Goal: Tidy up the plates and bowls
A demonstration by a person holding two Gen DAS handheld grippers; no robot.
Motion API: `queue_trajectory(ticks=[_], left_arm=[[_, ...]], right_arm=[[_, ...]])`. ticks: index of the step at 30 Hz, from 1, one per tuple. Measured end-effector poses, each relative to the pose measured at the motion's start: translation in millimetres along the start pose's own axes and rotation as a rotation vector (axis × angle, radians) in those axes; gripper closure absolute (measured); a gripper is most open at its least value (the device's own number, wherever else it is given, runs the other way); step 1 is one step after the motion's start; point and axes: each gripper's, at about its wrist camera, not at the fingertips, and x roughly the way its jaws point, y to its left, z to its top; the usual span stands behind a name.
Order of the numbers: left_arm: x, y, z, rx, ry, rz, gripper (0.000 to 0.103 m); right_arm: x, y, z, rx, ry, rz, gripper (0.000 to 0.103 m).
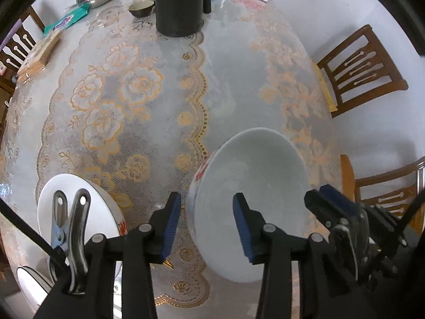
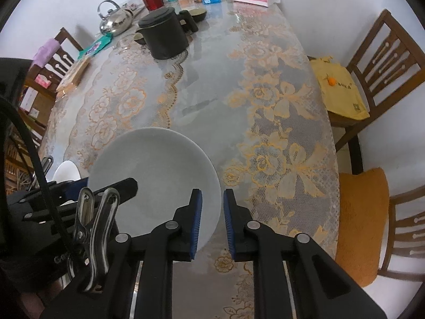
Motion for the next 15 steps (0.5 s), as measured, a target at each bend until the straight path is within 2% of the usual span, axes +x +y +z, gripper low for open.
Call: queue_trajectory(ticks=[5, 12, 14, 15], left_arm=[[-2.4, 5.4, -3.9, -0.012, 0.005, -0.012, 0.054], [-26.4, 17.6, -3.6, -0.045, -0.111, 0.061, 0.052], [-29.4, 22.9, -2.7, -0.072, -0.132, 0.069, 0.044], [-28.8, 23.7, -2.7, -0.078, -0.131, 0.056, 0.044]], right_arm=[[-2.4, -3.1, -2.0, 0.026, 0.0, 0.026, 0.084], [-8.7, -19.7, -4.0, 0.107, -0.011, 0.042, 0.083], [-12.4, -19.7, -2.9, 0.112, -0.021, 0.04, 0.083], [-13.9, -18.9, -2.3, 0.113, -0.025, 0.042, 0.083]])
